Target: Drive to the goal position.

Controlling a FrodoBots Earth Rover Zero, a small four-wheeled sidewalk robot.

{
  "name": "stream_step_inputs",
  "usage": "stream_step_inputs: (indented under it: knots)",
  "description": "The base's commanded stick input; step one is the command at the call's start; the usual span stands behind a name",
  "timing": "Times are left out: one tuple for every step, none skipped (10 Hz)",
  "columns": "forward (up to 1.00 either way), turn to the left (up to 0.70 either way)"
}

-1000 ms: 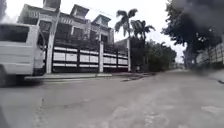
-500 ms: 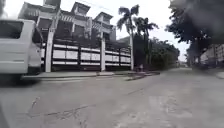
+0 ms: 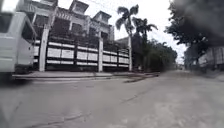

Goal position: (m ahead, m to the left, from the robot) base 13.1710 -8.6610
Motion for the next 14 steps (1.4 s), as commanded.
stream_step_inputs:
  knots:
    - [0.7, 0.0]
    - [0.7, 0.0]
    - [0.7, 0.0]
    - [0.7, 0.0]
    - [0.7, 0.0]
    - [0.7, 0.0]
    - [0.7, 0.0]
    - [0.7, 0.0]
    - [0.7, 0.0]
    - [0.7, -0.04]
    - [0.7, -0.11]
    - [0.7, -0.16]
    - [0.7, -0.18]
    - [0.7, -0.25]
